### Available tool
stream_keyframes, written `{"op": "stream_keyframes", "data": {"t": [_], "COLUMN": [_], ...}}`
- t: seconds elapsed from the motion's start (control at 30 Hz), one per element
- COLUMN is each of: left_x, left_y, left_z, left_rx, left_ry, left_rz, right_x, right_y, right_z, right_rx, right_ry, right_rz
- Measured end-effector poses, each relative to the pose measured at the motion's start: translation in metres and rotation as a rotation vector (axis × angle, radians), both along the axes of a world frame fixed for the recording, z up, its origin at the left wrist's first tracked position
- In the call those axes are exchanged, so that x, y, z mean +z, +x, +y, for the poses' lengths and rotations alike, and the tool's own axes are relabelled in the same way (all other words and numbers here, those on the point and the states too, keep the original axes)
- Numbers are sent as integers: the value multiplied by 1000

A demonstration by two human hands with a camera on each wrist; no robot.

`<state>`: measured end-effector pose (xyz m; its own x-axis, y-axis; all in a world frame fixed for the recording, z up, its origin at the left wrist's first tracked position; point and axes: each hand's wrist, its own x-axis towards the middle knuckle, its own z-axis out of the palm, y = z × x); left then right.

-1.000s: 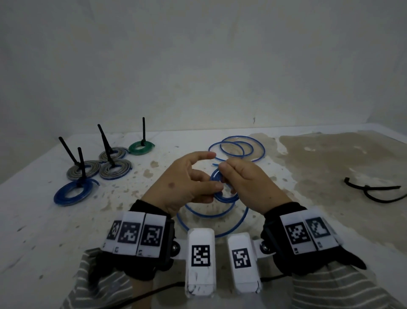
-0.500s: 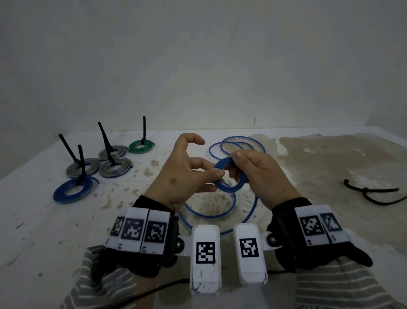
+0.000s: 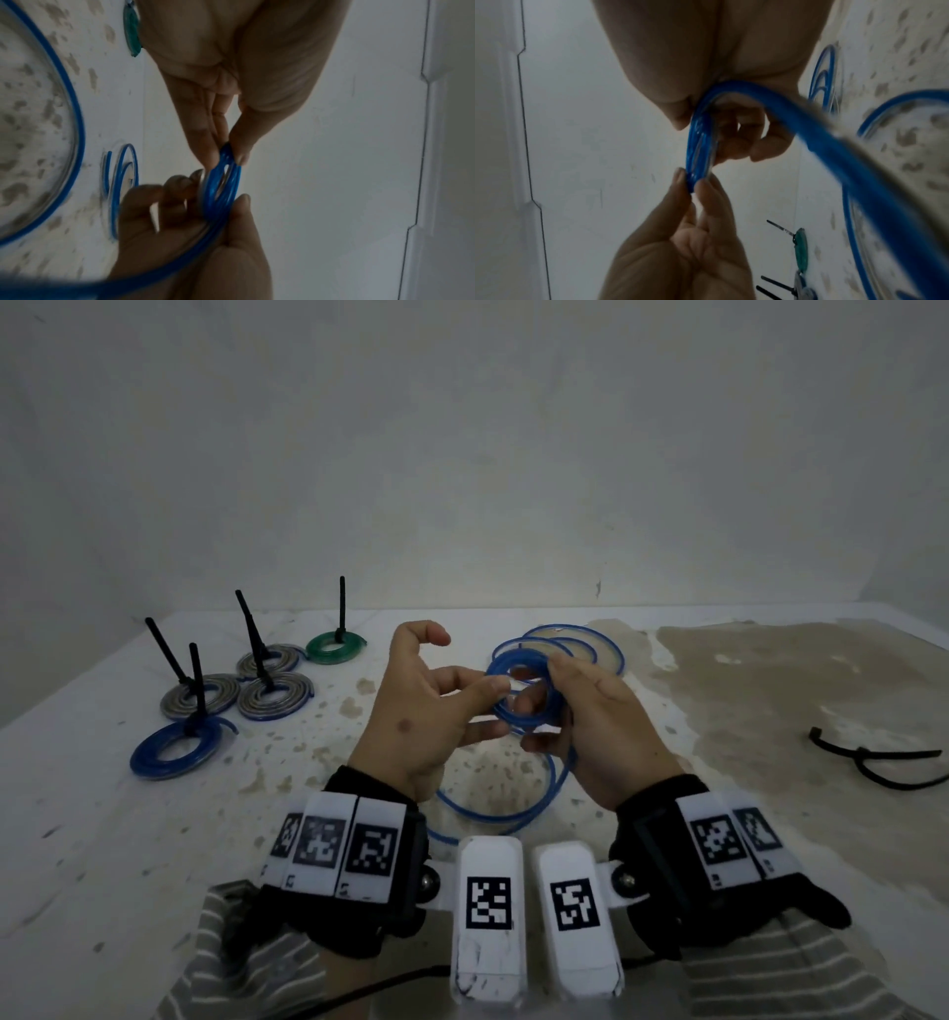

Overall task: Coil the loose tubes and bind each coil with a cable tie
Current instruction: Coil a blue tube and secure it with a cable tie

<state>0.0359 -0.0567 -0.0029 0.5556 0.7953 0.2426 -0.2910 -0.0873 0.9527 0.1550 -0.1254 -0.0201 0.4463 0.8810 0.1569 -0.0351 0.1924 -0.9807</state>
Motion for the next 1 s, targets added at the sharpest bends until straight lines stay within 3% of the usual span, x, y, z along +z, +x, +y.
{"op": "stream_keyframes", "data": {"t": [0.1, 0.23, 0.47, 0.7, 0.87, 1.0], "left_x": [-2, -10, -6, 0, -2, -3], "left_y": [3, 9, -1, -9, -5, -1], "left_z": [1, -4, -4, -1, -5, -7], "left_rx": [42, -76, -190, -179, -193, -110], "left_ry": [-50, -134, 14, 112, 99, 29], "left_rz": [-71, 21, 288, 406, 431, 339], "right_x": [3, 3, 5, 4, 4, 3], "right_y": [0, 3, 8, 13, 9, 10], "right_z": [-1, -2, -7, -10, -8, -8], "right_rx": [-5, -20, -12, 14, -20, -77], "right_ry": [27, 48, -27, -116, -148, -92], "right_rz": [113, 84, -330, -498, -484, -409]}}
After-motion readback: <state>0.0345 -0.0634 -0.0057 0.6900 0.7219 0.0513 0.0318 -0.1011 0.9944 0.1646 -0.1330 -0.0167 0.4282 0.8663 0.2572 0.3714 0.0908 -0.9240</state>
